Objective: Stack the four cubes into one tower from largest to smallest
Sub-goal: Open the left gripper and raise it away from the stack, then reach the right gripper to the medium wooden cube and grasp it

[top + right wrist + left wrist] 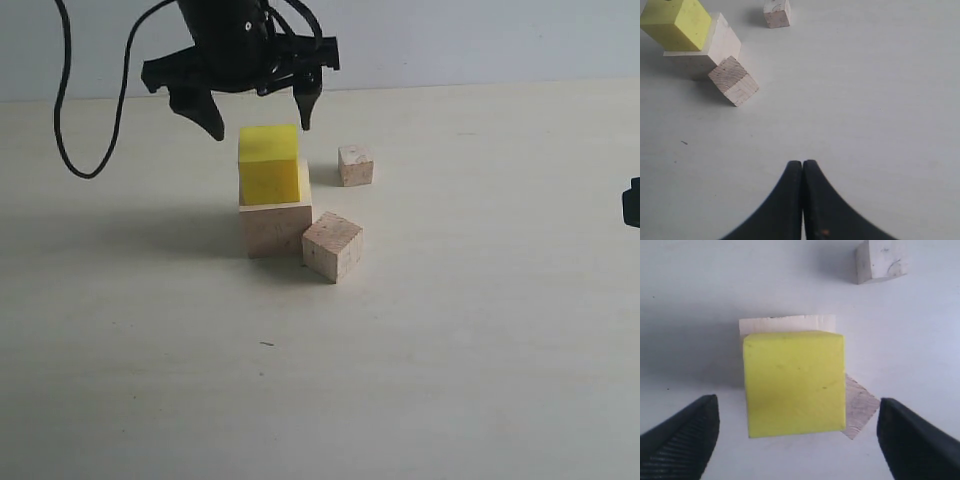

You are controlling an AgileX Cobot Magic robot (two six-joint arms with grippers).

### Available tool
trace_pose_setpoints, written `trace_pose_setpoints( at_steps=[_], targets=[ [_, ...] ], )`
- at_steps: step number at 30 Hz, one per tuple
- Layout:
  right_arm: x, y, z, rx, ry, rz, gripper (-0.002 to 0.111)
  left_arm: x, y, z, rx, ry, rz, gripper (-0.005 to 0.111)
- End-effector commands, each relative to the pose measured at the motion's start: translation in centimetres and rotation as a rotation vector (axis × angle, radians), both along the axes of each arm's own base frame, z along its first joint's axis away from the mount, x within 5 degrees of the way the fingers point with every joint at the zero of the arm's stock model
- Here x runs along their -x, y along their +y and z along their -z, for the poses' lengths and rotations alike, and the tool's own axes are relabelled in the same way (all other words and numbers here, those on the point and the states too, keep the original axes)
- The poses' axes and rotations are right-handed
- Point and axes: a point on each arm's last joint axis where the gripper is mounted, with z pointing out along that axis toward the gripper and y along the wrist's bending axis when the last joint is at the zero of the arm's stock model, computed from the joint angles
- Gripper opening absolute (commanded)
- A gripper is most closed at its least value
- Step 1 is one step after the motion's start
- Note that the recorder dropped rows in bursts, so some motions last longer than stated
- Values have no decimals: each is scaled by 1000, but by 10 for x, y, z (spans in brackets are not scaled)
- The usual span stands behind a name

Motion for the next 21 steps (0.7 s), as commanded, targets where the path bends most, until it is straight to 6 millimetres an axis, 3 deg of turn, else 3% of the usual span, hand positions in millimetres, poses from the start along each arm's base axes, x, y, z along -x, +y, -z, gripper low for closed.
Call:
trace_pose_setpoints(
  at_steps=[1,3,8,12,15,17,18,21],
  targets=[
    [-1,1,-3,-1,-17,-10,0,11,5,-31,42,-59,23,72],
    [-1,1,-3,-1,-17,-10,0,16,7,-45,62,-85,61,57],
    [0,1,-3,0,-8,-11,0,34,17,-84,89,-179,211,0],
    [1,8,-5,-20,-37,-115,0,60,35,-124,85,-292,336,1],
    [-7,16,-4,-27,-82,-204,0,97,75,-145,-28,-381,348,1],
    [-17,20,3,-22,-49,-209,0,129,102,-149,-77,-405,359,1],
    [-23,23,9,-32,-13,-207,0,151,118,-144,-91,-400,385,1],
    [-40,35,23,-45,16,-311,0,187,143,-124,-95,-423,420,1]
  ],
)
